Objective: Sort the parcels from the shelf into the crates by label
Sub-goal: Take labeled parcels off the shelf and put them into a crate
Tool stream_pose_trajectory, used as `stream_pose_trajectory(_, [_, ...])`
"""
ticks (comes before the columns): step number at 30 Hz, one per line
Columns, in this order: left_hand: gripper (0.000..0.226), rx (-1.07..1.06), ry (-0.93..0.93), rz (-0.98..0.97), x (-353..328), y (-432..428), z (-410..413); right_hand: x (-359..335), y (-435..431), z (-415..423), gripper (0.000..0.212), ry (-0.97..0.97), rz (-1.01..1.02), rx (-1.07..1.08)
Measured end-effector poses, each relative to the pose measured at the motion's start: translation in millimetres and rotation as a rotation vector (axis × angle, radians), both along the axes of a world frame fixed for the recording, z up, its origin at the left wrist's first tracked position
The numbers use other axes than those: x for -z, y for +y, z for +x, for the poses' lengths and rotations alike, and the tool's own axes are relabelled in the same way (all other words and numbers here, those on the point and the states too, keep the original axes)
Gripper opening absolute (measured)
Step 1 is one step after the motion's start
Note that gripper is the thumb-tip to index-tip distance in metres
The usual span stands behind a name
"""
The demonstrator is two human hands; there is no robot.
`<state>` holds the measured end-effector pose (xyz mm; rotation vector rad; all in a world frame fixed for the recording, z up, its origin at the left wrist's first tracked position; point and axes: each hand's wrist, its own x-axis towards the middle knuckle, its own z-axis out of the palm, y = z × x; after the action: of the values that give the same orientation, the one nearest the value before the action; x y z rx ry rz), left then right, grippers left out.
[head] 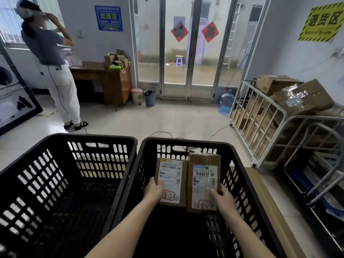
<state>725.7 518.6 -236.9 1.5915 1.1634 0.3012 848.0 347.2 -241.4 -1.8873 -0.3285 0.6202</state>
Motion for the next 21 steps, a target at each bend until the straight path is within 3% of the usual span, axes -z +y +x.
stream_pose_trajectory(10, [0.035,-0.040,0.060,-0.083,35,-9,-10,44,-1,-11,0.032,0.128,-0.046,0.027])
stream_pose_trajectory(21, [0.035,-0.138,-0.001,-0.106,54,-16,-11,53,9,3,0.035,0.101,-0.118,-0.004])
